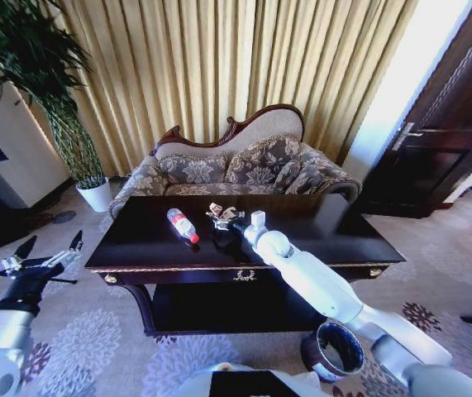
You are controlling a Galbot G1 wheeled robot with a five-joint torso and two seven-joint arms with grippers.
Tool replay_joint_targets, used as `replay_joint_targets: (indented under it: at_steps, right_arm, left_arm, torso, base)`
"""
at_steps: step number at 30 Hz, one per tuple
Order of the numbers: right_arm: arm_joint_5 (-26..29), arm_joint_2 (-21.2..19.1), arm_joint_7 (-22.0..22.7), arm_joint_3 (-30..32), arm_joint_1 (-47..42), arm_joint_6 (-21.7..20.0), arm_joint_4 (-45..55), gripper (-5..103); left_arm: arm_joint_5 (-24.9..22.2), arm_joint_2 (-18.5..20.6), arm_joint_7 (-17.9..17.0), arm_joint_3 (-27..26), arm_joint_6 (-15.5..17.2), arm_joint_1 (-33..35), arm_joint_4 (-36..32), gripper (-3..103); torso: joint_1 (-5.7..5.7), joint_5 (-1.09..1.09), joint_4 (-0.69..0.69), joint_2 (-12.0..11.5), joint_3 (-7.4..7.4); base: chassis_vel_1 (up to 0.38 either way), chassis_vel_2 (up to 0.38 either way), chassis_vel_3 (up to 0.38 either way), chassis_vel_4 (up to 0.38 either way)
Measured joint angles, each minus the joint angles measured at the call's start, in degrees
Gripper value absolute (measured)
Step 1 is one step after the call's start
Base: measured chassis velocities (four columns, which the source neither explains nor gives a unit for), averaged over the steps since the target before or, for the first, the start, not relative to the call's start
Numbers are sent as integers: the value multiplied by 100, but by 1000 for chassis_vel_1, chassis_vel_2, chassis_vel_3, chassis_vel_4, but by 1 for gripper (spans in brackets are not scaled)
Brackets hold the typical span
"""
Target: Move to the front of the table and place the trash on the table into the trash bin.
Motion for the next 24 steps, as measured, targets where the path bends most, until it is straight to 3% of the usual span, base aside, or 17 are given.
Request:
replay_joint_targets:
  at_steps: [3,5,7,13,15,16,19,22,24]
  right_arm:
    - [-27,22,1,-22,-8,9,-43,101]
    - [-39,32,1,-30,-8,25,-80,92]
    - [-40,31,2,-30,-7,29,-89,92]
    - [-45,13,12,-27,2,98,-131,65]
    - [-49,8,14,-25,2,107,-131,65]
    - [-52,2,16,-21,0,115,-131,54]
    - [-53,-10,18,-11,-3,120,-126,49]
    - [-53,-21,21,-1,-4,122,-110,32]
    - [-53,-24,22,2,-3,122,-108,32]
  left_arm:
    - [-5,3,3,-6,-30,4,11,100]
    - [-6,7,6,-9,-74,7,26,100]
    - [-6,8,6,-9,-77,7,27,100]
    - [-7,4,15,-3,-91,3,33,100]
    - [-8,4,15,-3,-92,3,33,100]
    - [-9,4,16,-4,-93,2,33,100]
    - [-12,6,17,-8,-94,2,33,100]
    - [-13,7,18,-9,-95,-2,33,100]
    - [-13,6,18,-9,-95,-4,33,100]
  torso:
    - [0,0,0,0,0]
    - [0,0,0,0,0]
    - [0,0,0,0,0]
    - [0,0,0,0,0]
    - [0,0,0,0,0]
    - [0,0,0,0,0]
    - [0,0,0,0,0]
    - [0,0,0,0,0]
    - [0,0,0,0,0]
  base:
    - [0,0,0,0]
    - [0,0,0,0]
    - [0,0,0,0]
    - [0,0,0,0]
    - [0,0,0,0]
    - [0,0,0,0]
    - [0,0,0,0]
    - [0,0,0,0]
    - [0,0,0,0]
